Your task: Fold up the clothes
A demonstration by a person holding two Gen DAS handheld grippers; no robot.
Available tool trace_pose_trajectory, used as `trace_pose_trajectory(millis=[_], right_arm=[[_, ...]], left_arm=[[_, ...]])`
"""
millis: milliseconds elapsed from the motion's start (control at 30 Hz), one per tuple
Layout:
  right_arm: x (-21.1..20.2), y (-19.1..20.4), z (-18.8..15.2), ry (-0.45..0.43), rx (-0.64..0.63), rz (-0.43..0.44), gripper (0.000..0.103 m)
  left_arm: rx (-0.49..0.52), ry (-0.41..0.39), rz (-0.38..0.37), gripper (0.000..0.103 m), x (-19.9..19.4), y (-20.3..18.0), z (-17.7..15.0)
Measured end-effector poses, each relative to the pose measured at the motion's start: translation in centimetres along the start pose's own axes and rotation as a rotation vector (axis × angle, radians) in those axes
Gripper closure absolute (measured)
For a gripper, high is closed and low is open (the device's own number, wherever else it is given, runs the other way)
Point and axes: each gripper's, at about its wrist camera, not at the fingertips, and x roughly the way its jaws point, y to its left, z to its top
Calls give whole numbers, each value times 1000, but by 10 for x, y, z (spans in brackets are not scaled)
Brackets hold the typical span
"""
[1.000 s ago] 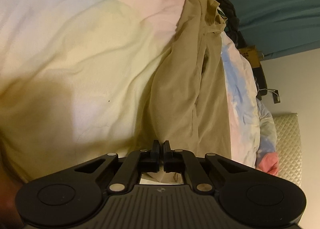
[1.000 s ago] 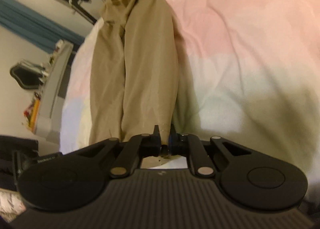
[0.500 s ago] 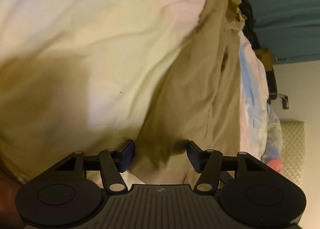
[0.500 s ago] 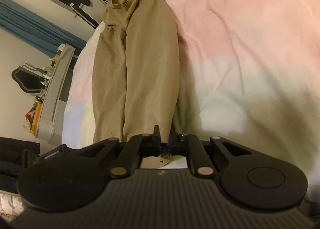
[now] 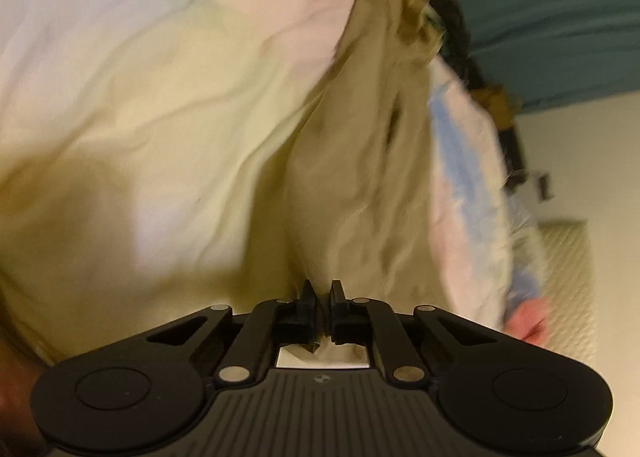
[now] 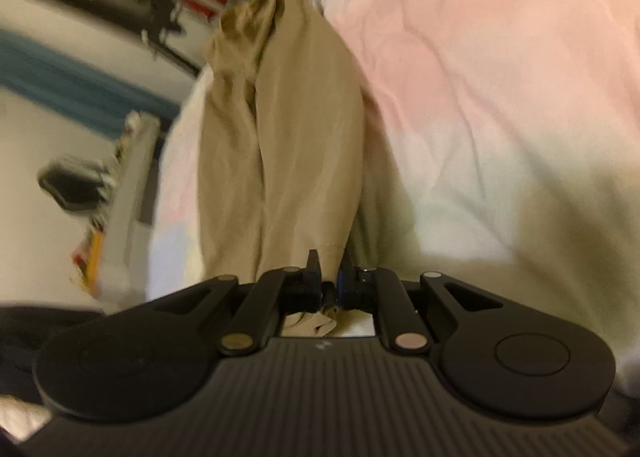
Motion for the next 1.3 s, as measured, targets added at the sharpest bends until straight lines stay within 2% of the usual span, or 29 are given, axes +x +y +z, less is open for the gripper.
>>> trace_pose_trajectory(millis=[67, 267, 333, 433, 533, 667, 733, 833, 1067, 1133, 1300], right_arm=[[-10, 9, 7, -25, 8, 31, 93], [-53, 61, 28, -117, -70, 131, 94], [-67, 72, 27, -134, -102, 147, 94], [-87, 77, 17, -139, -136, 160, 94], [-110, 72, -1, -133, -150, 187, 94], [-131, 67, -20, -119, -147, 213, 94], [-129, 64, -15, -124, -126, 210, 94], [-111, 72, 12, -173, -119, 169, 93], [-8, 100, 113, -224, -139, 14, 93], [26, 104, 139, -222, -183, -28, 93], [105, 102, 180, -228, -305, -101, 93]], left_arm=[[-1, -16, -31, 97, -10, -5, 1], [72, -134, -180, 97, -69, -53, 14], [96, -163, -195, 98, -82, -67, 10], [123, -181, -217, 98, -111, -63, -5], [83, -170, -245, 98, -137, -47, -29], [74, -155, -228, 98, -159, -35, -56], [48, -135, -229, 98, -155, -31, -52], [77, -144, -174, 98, -131, -52, -17], [243, -254, 8, 98, -53, -123, 90], [284, -288, 61, 98, -27, -132, 113], [382, -343, 179, 98, 41, -127, 157]])
